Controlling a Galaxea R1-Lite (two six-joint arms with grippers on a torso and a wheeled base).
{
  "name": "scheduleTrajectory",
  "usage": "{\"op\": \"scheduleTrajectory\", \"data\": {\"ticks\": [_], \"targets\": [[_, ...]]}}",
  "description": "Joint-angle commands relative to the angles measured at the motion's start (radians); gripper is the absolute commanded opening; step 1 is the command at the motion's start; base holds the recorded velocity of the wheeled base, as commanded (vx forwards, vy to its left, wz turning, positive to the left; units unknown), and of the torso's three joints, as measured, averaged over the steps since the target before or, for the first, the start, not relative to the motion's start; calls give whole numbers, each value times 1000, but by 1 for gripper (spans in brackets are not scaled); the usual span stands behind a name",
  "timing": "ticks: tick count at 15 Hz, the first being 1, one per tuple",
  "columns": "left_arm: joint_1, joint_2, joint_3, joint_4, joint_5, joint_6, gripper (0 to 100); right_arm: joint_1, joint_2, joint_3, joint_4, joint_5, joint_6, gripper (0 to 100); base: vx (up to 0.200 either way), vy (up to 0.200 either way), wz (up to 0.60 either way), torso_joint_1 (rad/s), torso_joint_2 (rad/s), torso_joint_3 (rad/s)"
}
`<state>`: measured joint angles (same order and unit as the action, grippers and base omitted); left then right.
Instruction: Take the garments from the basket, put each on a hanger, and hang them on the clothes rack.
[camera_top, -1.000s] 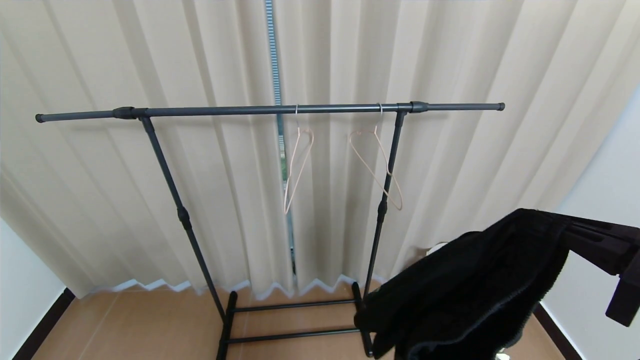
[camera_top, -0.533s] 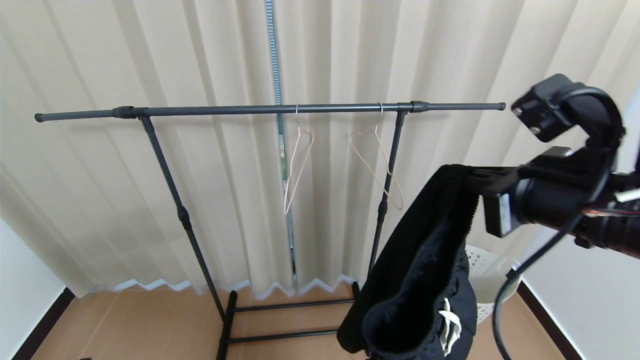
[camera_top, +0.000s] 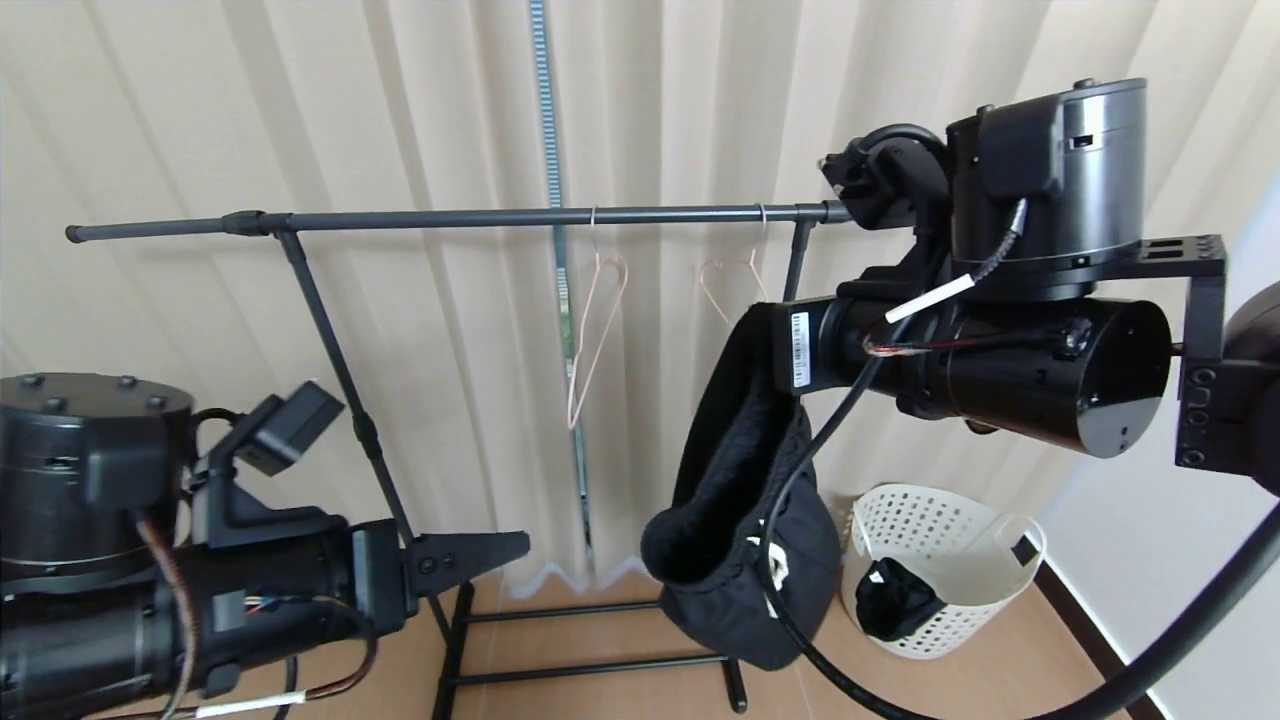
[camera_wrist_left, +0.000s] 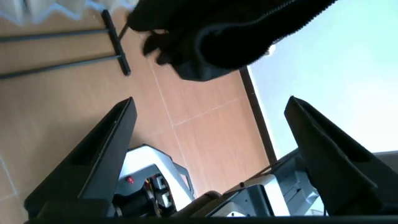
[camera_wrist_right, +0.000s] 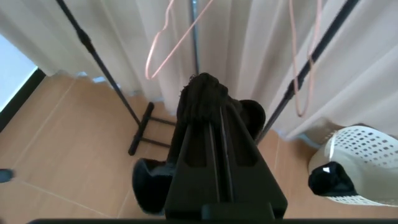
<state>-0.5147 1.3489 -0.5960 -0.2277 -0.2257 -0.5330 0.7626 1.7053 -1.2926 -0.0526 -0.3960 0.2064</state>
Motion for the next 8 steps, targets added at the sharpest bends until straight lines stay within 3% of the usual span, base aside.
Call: {"op": "scheduleTrajectory", "data": {"ticks": [1, 4, 8], "targets": [[-33, 165, -30, -35, 16, -32, 100, 38, 50, -30, -1, 0, 2, 0, 0, 0, 0, 0, 0, 0], [-33, 233, -28, -64, 45, -53, 100, 80, 103, -88, 0, -1, 39, 0, 0, 0, 0, 0, 0, 0], [-61, 323, -30, -107, 166, -58, 100, 153, 114, -128, 0, 0, 113, 0, 0, 0, 0, 0, 0, 0]]}}
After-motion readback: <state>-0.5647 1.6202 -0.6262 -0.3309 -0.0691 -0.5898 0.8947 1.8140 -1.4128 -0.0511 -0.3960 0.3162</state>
